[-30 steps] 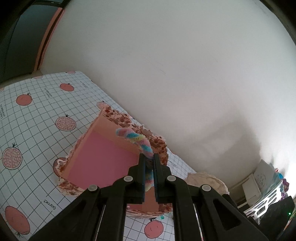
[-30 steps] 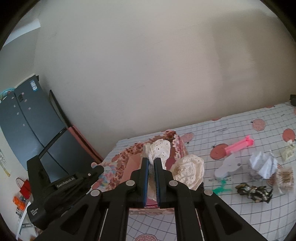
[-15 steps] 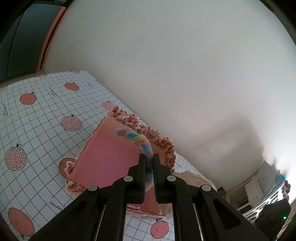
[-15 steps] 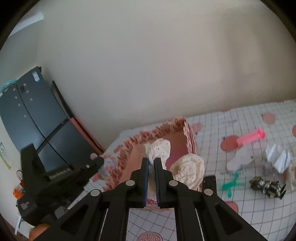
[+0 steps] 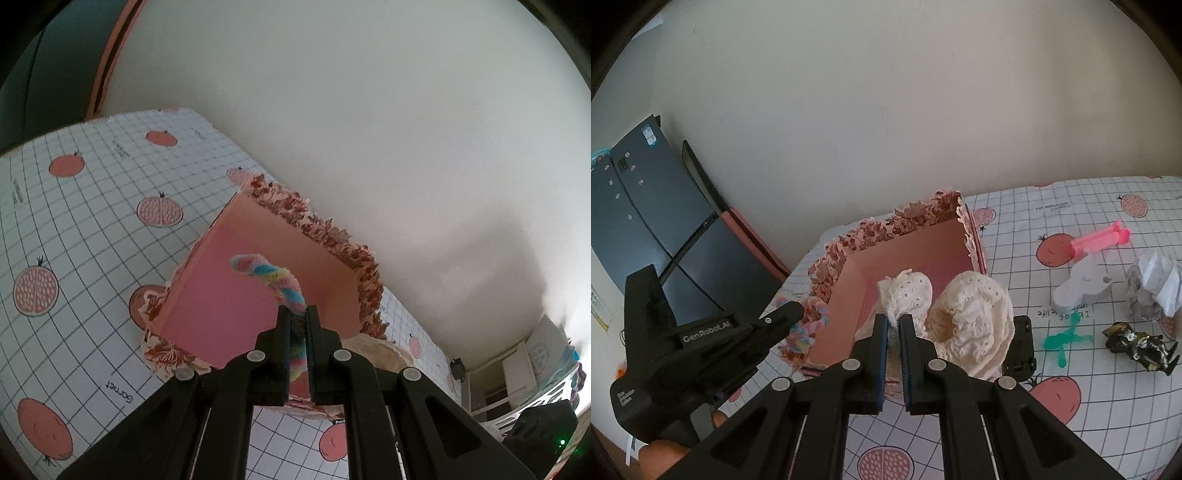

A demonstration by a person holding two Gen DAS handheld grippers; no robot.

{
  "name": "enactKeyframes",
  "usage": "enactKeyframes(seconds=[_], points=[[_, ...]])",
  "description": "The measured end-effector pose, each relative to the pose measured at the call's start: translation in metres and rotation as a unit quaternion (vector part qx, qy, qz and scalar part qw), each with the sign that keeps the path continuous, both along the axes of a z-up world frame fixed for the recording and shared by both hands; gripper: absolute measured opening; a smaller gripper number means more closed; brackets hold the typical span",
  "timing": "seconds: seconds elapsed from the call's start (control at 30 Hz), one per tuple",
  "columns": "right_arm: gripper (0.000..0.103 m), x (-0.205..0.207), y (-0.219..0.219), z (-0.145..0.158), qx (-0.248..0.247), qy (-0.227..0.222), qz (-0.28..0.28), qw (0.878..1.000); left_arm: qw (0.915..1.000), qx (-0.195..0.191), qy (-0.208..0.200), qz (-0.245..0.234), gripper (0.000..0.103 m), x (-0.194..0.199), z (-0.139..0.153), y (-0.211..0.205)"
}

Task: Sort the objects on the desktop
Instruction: 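Carry the rope toy with the left gripper while the right carries the lace over the box, then open both grippers to drop the lace and rope toy into the pink box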

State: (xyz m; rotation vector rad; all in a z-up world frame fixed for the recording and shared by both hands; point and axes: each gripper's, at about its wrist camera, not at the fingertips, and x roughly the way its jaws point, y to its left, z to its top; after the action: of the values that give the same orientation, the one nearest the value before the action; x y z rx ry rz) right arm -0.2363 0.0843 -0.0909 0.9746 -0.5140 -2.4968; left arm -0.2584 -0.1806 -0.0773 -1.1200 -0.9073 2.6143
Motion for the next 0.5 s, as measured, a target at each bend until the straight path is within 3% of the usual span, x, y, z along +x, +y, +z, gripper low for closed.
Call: enactKeyframes(seconds=[0.5], points=[[0.011, -0.005, -0.007, -0.006, -0.006, -0.003, 0.002, 1.000, 0.9988, 0.008, -0.049, -0.006, 0.007, -0.005, -0.018, 0.001]])
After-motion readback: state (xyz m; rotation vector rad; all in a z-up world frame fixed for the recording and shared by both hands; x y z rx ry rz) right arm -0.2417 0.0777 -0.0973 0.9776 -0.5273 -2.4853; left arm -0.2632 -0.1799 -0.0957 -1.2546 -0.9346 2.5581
